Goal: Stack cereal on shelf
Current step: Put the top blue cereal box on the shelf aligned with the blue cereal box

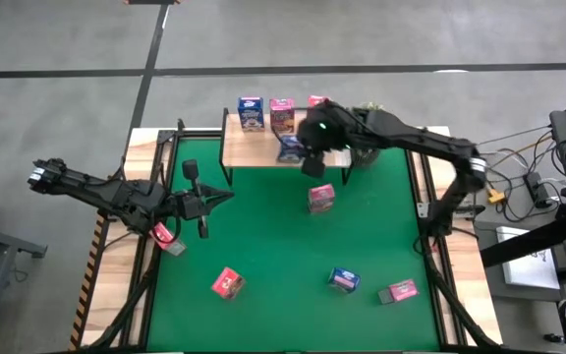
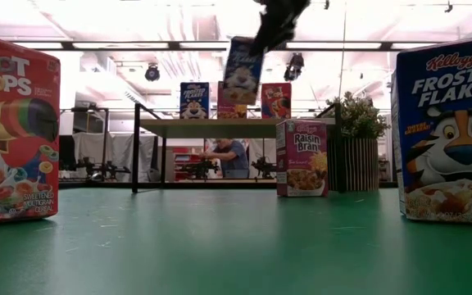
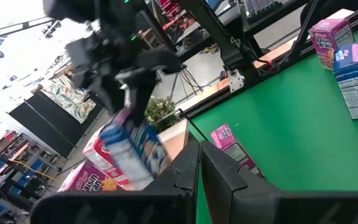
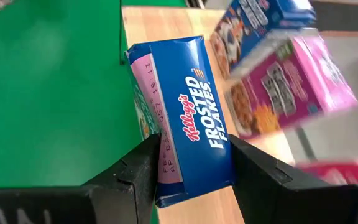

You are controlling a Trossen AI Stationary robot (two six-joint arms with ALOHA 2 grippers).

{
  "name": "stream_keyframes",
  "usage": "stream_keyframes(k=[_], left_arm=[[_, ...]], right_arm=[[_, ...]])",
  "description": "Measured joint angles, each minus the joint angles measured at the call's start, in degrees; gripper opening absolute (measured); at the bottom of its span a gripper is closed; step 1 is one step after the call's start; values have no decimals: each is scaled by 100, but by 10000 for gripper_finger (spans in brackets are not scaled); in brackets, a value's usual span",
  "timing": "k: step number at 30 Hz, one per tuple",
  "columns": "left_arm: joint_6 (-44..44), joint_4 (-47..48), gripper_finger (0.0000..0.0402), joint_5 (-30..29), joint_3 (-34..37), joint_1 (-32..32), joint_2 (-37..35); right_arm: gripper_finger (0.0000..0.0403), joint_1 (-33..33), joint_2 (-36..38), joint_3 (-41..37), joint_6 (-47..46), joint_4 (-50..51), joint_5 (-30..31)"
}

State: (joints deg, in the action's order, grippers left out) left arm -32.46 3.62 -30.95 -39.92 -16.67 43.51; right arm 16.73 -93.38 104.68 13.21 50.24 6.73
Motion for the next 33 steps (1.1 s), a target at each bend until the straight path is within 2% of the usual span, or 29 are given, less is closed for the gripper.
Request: stream_keyframes(k=[7,13,20,33], left_arm=[[43,-9,0,1,0,0,0],[93,-13,0,1,0,0,0],[229,-12,0,2,0,0,5],[451,-61,0,6,-2,0,52]], right_arm=[[163,425,-1165,1275,332,60,-953],[195,490,-1703,1940,470,224,-995],[227,533,-1974,2094,442,140,-754],[231,530,-1829,2136,502,173,-678]])
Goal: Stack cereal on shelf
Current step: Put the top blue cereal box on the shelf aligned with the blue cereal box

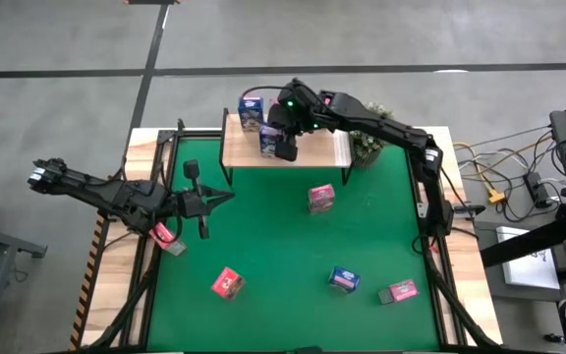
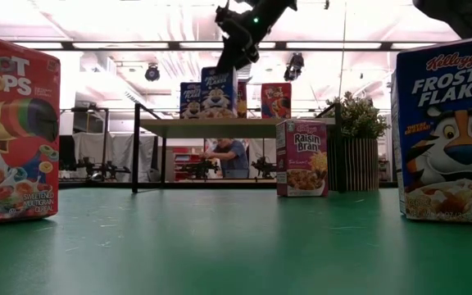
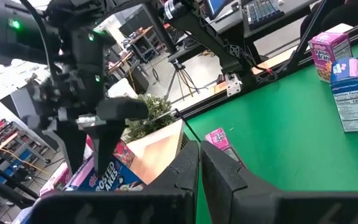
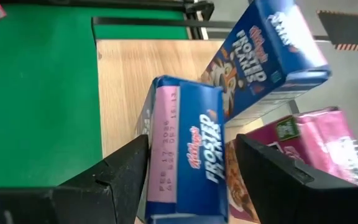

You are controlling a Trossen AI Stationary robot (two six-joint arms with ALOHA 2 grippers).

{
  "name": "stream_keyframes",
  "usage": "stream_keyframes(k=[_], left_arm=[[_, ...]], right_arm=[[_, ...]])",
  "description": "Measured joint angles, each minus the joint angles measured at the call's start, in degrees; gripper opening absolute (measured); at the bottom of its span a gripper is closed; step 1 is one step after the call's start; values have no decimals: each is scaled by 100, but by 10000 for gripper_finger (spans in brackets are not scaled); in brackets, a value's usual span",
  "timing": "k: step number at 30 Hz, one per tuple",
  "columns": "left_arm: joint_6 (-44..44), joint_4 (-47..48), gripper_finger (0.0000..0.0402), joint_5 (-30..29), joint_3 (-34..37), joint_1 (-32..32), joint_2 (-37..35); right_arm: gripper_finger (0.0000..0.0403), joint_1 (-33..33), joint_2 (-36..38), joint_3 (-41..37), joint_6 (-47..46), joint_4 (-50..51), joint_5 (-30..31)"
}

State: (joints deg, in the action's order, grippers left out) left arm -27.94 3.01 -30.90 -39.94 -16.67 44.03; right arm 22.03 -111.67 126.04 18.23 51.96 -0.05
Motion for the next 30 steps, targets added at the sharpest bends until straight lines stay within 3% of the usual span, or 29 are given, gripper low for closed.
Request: stream_keyframes(k=[10,16,21,30], left_arm=[[-8,-737,0,2,-48,2,48],[-147,-1227,0,1,-59,10,245],[-90,-1195,0,4,-325,28,504],[240,-75,0,23,-1334,44,1342]], right_arm=[[224,-307,639,0,133,256,-5],[173,-798,1116,-399,383,346,-52],[121,-1371,1659,-1725,261,-213,-205],[64,-2148,2974,-5051,-55,-3215,-186]])
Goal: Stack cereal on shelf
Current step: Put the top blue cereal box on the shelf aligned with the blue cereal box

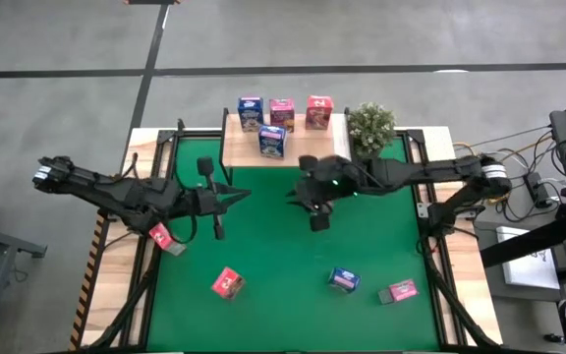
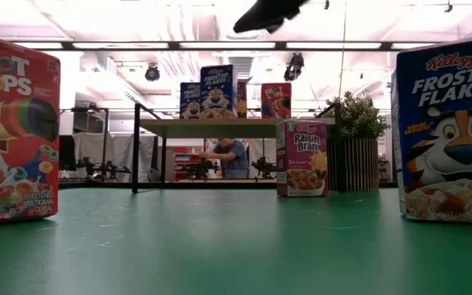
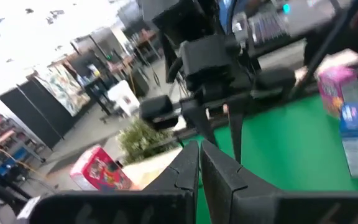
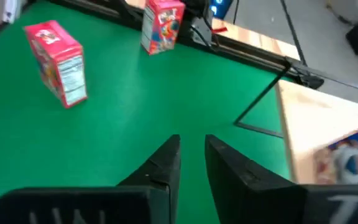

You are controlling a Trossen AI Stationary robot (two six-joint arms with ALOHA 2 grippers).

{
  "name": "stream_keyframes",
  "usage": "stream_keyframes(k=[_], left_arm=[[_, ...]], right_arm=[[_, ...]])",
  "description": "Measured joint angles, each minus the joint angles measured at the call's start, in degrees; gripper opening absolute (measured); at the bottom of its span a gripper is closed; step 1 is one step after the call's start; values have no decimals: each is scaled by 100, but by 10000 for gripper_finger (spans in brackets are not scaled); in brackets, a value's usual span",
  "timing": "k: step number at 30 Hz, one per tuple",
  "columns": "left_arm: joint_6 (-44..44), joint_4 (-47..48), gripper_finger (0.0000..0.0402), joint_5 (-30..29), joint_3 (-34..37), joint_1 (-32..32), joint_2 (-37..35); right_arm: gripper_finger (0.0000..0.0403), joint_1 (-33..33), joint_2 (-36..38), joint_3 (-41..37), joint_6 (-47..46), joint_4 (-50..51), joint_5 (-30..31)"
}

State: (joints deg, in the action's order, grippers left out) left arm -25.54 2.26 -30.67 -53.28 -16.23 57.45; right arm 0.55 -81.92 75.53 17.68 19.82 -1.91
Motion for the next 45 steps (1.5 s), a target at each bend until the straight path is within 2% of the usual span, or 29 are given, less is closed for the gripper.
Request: stream_keyframes(k=[8,13,17,25,29,40,45], left_arm=[[69,1266,0,24,-991,279,982],[58,2173,0,471,-1755,839,1644],[-68,2652,0,528,-2388,1392,2183],[-333,2765,0,523,-3434,2505,2966],[-177,2879,0,510,-3566,2909,3187],[41,3010,0,528,-3507,3016,3162],[81,3118,0,579,-3503,3016,3152]], right_arm=[[48,-260,1030,-2227,-181,-1879,47],[47,-270,1589,-3185,-387,-2408,49],[47,-268,1947,-3765,-414,-2946,59],[47,-268,2643,-4148,-260,-3250,208],[47,-268,2871,-4207,-111,-3248,210],[47,-266,3079,-4371,247,-3309,208],[47,-308,3147,-4616,549,-3932,194]])
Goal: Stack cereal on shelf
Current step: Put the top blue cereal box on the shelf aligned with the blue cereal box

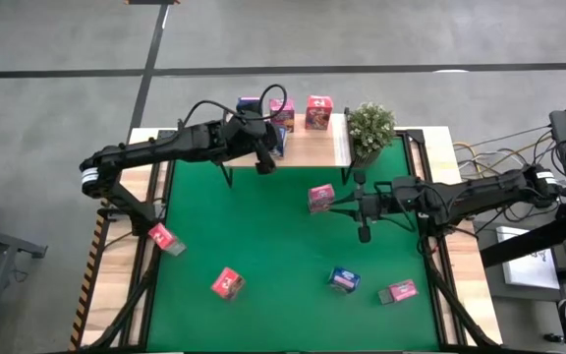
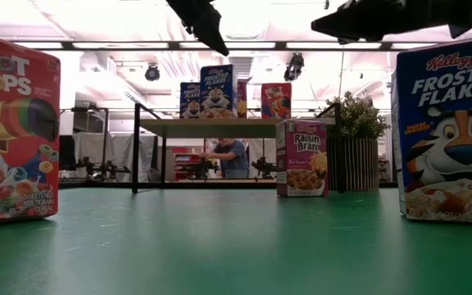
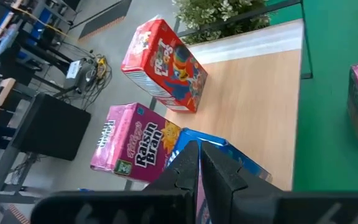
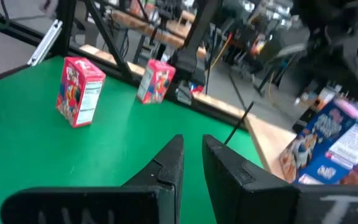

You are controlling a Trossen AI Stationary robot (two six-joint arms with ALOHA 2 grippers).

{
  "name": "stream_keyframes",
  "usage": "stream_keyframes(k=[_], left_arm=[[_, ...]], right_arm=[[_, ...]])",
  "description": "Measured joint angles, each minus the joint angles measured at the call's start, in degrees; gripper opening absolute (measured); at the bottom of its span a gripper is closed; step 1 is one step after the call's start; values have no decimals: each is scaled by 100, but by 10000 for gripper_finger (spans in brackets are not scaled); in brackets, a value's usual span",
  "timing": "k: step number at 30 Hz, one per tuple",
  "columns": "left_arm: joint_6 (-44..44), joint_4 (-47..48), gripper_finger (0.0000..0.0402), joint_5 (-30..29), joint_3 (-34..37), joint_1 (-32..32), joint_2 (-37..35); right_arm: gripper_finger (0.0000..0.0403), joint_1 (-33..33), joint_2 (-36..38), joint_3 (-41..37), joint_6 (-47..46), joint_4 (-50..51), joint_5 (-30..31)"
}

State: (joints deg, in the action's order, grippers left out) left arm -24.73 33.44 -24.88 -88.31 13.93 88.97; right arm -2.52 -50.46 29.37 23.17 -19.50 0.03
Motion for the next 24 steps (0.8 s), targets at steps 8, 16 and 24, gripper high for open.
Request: stream_keyframes(k=[8,16,24], left_arm=[[36,77,0,8,4,9,0],[221,-252,0,-10,40,106,209],[462,-247,0,-403,44,122,341]], right_arm=[[47,4,246,-225,50,-276,13],[47,4,320,-225,16,-184,13],[47,4,315,-225,-62,-179,11]])
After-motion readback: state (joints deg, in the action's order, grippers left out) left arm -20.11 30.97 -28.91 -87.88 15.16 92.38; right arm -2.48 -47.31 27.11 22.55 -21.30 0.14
